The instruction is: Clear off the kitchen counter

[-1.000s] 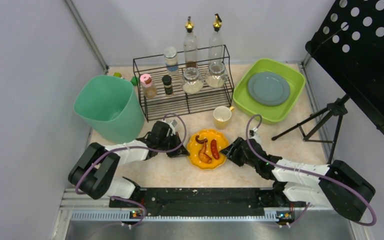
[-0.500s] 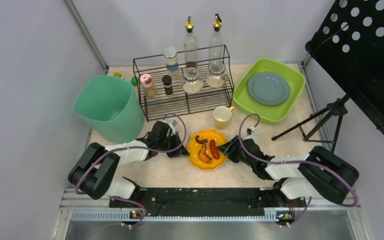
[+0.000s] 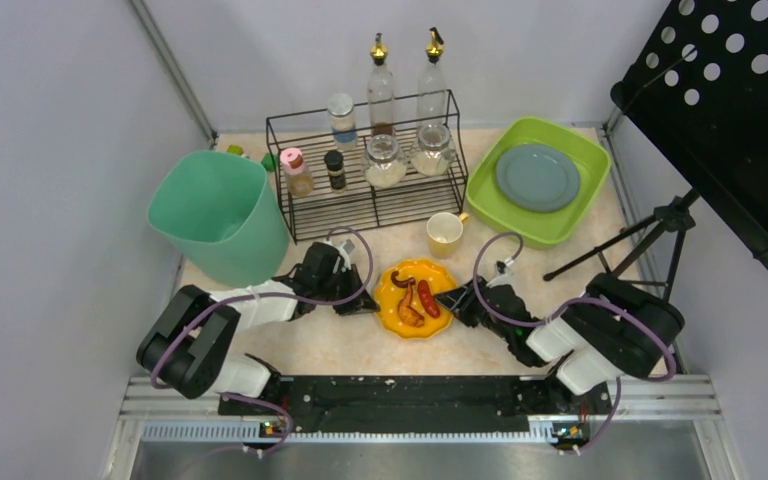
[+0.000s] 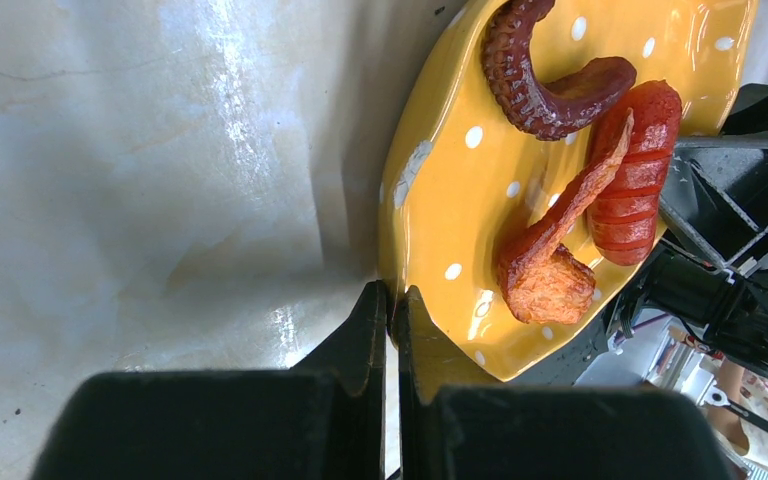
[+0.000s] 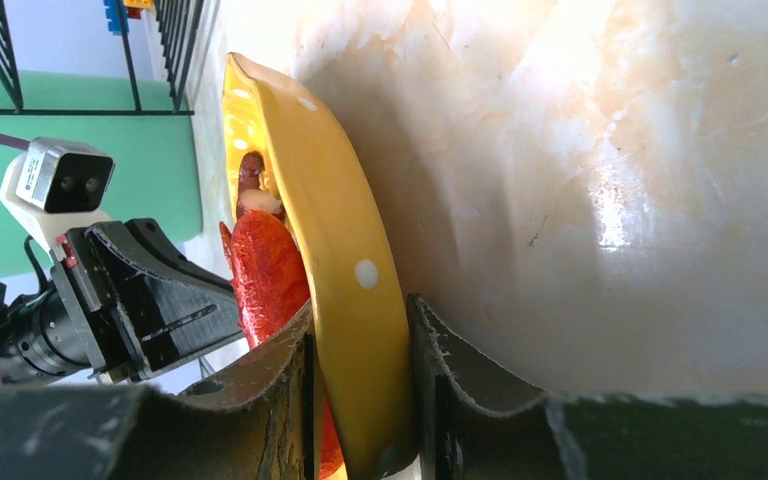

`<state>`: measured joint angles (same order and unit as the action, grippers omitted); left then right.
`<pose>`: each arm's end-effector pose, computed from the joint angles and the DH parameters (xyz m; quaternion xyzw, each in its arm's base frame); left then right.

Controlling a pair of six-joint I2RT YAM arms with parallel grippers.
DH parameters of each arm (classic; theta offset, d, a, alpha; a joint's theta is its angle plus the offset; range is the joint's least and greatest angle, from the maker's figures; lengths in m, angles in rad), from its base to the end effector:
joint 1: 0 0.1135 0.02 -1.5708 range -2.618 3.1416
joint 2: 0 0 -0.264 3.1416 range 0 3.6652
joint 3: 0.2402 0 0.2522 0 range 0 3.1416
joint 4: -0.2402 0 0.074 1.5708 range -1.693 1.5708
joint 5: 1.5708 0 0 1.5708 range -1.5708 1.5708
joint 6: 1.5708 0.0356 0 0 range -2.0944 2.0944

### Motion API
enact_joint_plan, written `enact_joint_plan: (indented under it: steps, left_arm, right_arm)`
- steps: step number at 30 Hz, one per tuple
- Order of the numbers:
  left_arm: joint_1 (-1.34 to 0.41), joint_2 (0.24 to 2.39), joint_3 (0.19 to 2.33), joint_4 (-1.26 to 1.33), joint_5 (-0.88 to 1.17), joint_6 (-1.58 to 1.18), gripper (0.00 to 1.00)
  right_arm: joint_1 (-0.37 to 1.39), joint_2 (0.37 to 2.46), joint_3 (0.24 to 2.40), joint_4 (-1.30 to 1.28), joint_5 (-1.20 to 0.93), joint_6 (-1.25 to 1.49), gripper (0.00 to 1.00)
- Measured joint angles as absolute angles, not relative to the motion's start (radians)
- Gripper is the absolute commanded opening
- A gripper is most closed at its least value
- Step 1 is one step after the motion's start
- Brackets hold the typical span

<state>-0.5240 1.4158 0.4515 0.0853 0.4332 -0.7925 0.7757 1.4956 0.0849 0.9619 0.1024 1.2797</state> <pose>0.1968 -0.1310 0.1254 -0.0508 0.9203 -0.3625 0.1383 0.1432 0.1354 0.0970 0.2372 0.8121 0.4325 0.3117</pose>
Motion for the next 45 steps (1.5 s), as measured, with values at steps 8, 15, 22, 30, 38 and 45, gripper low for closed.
enact_joint_plan:
  steps: [8,15,22,30,38,45]
  left_arm:
    - [-0.524,1.417,0.455,0.084,0.435,-0.792,0.09]
    - [-0.526,1.417,0.459,0.084,0.43,-0.787,0.43]
    - [-0.538,1.329,0.464,-0.009,0.386,-0.749,0.59]
    - [-0.537,1.124,0.482,-0.311,0.251,-0.721,0.68]
    - [-0.537,0.919,0.606,-0.511,0.173,-0.721,0.7]
    - [-0.537,0.838,0.669,-0.616,0.158,-0.728,0.71]
  right_arm:
    - [0.774,1.561,0.063,1.076,0.1,1.291,0.0]
    - [0.775,1.565,0.053,1.09,0.091,1.306,0.0]
    - [0.775,1.532,0.062,1.037,0.087,1.306,0.0]
    - [0.775,1.518,0.065,1.017,0.08,1.307,0.0]
    - [0.775,1.518,0.068,1.023,0.039,1.307,0.0]
    - [0.775,1.521,0.068,1.045,-0.024,1.319,0.0]
